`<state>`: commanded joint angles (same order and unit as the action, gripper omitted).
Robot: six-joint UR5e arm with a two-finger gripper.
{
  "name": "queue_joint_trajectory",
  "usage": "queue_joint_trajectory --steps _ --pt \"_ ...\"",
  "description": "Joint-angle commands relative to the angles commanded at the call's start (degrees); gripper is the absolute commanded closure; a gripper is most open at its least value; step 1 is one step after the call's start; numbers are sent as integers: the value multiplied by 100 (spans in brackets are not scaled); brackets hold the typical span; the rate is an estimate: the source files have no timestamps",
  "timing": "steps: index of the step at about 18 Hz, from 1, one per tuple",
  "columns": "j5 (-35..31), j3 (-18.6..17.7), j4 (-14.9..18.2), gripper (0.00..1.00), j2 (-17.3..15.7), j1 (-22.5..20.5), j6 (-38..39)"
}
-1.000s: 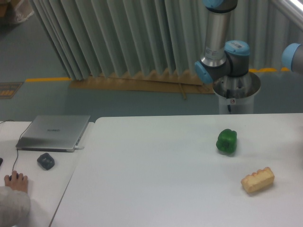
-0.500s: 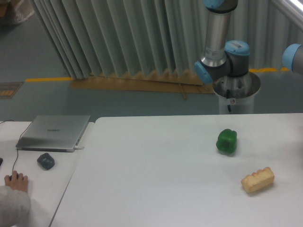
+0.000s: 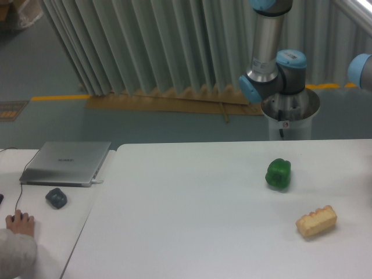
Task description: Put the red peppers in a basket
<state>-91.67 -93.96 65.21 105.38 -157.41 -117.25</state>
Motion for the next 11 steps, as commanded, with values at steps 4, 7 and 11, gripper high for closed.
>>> queue_joint_trajectory --steps 4,7,11 --pt "9 0 0 0 -9 26 61" --pt "35 9 9 0 0 87 79" --pt "35 0 9 0 9 325 149"
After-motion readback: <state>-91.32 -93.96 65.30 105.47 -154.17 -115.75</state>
